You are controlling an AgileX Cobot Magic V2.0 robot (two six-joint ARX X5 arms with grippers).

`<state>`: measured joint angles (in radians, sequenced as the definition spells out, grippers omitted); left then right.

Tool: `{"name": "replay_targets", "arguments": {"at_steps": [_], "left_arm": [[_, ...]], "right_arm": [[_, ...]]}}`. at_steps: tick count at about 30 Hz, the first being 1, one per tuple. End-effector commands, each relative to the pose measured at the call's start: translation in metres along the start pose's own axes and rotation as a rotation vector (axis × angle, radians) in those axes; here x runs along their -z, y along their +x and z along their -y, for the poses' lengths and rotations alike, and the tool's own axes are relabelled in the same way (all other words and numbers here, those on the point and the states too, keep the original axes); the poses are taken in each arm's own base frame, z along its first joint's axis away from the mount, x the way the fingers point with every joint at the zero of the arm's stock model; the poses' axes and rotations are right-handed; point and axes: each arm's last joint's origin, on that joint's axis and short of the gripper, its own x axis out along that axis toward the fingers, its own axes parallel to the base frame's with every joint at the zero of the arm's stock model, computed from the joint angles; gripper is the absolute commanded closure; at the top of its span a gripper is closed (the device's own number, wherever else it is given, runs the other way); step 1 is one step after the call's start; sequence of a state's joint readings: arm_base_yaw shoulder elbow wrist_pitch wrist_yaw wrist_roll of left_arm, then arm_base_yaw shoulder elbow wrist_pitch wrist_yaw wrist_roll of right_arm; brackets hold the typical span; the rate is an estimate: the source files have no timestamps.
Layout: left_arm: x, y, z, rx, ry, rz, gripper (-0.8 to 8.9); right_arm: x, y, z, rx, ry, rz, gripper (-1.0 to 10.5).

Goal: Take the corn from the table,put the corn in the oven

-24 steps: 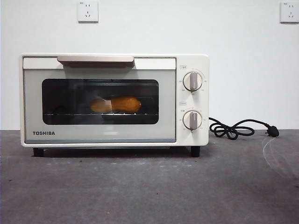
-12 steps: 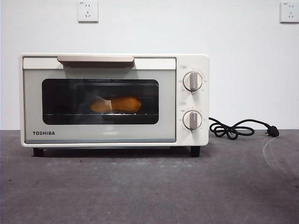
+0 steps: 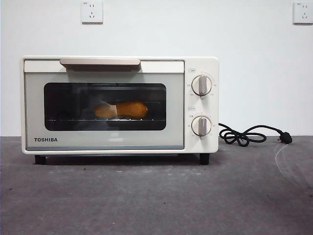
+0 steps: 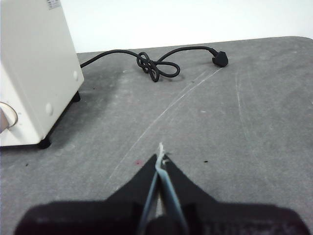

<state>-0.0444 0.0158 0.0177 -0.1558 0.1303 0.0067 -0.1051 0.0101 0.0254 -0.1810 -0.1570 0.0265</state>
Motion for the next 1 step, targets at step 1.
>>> {"name": "replay_targets", "arguments": {"at_steps": [1], "left_arm": [[0.0020,0.0008,0.0001,0.002,0.001,-0.001,8.17]], "right_arm": [[0.0026,0.0011,0.0002,0.001,-0.005,0.000,9.5]]}}
